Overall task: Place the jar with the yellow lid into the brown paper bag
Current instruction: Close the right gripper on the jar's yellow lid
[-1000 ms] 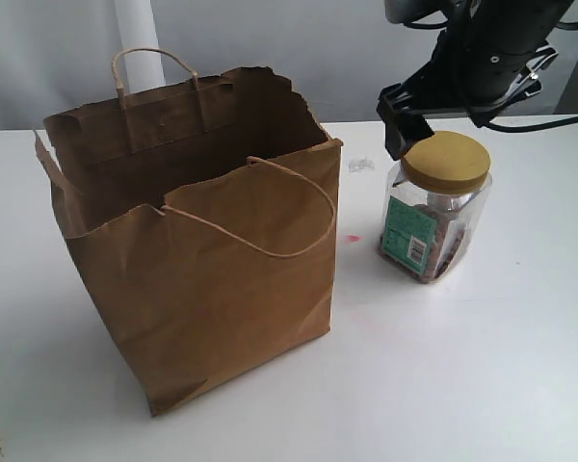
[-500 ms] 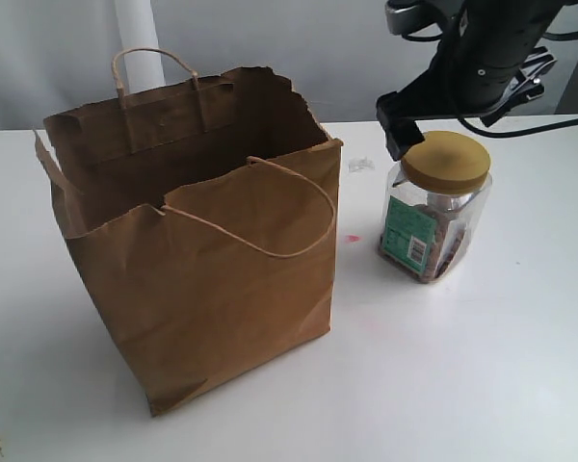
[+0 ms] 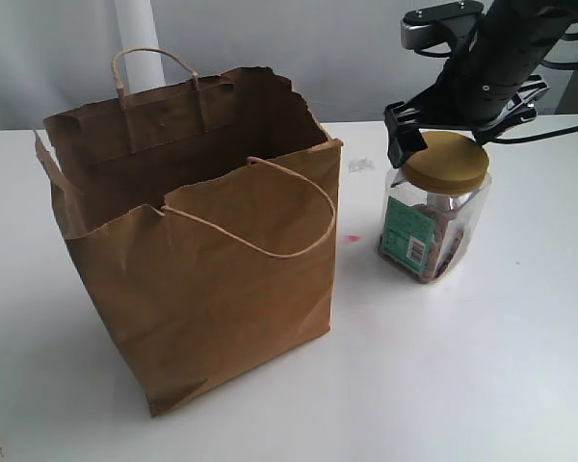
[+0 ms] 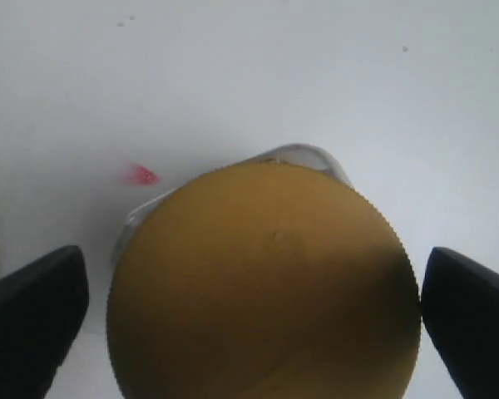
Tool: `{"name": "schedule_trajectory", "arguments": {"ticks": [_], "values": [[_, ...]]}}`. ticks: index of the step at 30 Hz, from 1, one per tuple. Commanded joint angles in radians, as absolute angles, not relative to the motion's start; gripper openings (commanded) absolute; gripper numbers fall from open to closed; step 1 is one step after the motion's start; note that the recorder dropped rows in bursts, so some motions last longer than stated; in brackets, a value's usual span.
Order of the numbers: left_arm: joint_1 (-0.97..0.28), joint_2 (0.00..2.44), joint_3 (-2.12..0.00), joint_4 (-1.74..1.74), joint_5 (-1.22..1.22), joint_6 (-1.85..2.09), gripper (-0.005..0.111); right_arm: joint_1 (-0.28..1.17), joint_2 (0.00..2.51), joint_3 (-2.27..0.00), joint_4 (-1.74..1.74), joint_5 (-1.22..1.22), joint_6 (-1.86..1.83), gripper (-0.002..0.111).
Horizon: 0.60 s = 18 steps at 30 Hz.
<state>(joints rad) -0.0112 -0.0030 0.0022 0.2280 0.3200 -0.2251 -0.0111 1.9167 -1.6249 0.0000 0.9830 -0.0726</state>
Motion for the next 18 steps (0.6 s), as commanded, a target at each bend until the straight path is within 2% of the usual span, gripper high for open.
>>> {"name": "schedule_trajectory", "arguments": {"ticks": [1, 14, 18], "values": [[-0.016, 0.000, 0.000, 0.224, 0.311, -0.229, 0.001, -0.013, 1.940, -1.631, 0.000, 0.971, -0.083, 0.105], [-0.016, 0.000, 0.000, 0.224, 0.311, -0.229, 0.001, -0.013, 1.960, -1.631, 0.000, 1.000, -0.083, 0.104], [-0.016, 0.000, 0.000, 0.224, 0.311, -0.229, 0.001, -0.013, 1.960, -1.631, 0.000, 1.024, -0.083, 0.095]]}}
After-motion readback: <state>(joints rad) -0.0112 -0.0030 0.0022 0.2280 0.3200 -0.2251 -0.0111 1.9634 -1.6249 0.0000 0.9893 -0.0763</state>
